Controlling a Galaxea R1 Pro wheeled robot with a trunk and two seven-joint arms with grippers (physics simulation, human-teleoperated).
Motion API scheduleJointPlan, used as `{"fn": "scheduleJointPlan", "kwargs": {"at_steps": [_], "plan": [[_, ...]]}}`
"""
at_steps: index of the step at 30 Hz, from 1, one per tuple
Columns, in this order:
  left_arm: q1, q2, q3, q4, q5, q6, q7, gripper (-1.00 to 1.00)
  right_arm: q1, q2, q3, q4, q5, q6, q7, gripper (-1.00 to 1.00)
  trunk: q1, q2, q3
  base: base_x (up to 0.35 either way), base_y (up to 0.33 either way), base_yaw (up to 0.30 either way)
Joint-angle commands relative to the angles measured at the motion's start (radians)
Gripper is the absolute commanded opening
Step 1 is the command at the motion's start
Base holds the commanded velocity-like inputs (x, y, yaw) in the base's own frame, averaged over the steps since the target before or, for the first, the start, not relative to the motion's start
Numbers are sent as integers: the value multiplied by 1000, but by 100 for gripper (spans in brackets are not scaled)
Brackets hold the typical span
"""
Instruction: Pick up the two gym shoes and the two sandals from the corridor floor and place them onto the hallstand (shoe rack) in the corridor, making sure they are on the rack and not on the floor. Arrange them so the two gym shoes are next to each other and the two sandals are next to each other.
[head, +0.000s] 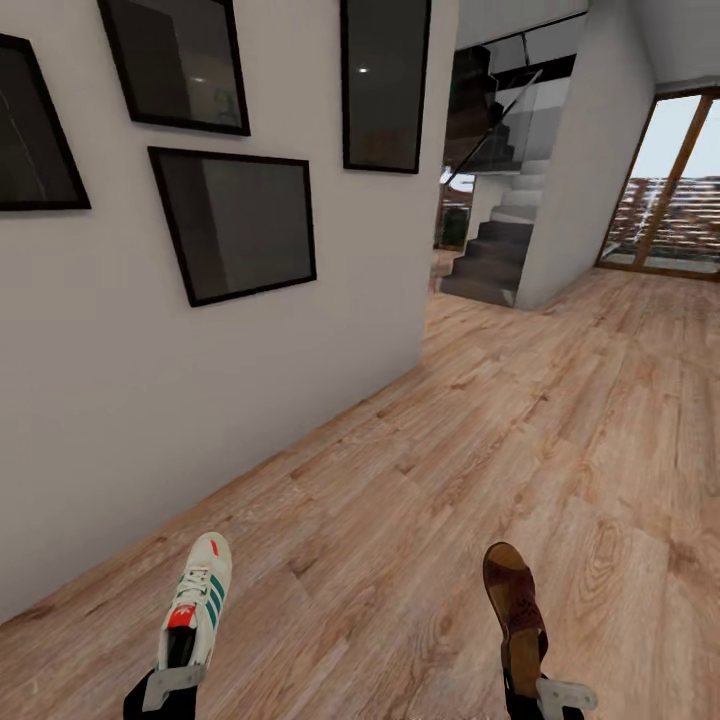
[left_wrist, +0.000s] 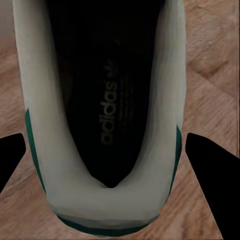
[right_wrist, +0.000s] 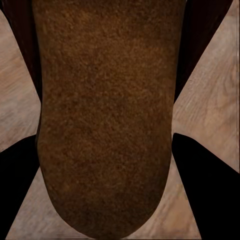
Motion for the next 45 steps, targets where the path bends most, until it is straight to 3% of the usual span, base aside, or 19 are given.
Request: {"fn": "scheduleJointPlan", "kwargs": {"at_steps": [1, 15, 45], "plan": [[0, 0, 8, 0, -10, -3, -3, -100, -1, 0, 0, 1, 5, -3, -4, -100, 0, 0, -1, 0, 0, -300], [0, 0, 8, 1, -10, -2, -5, -100, -1, 0, 0, 0, 5, -3, -4, -100, 0, 0, -1, 27, 0, -300], [0, 0, 10, 0, -8, -3, -3, -100, -1, 0, 0, 0, 5, -3, -4, -100, 0, 0, -1, 330, 0, -300]]}}
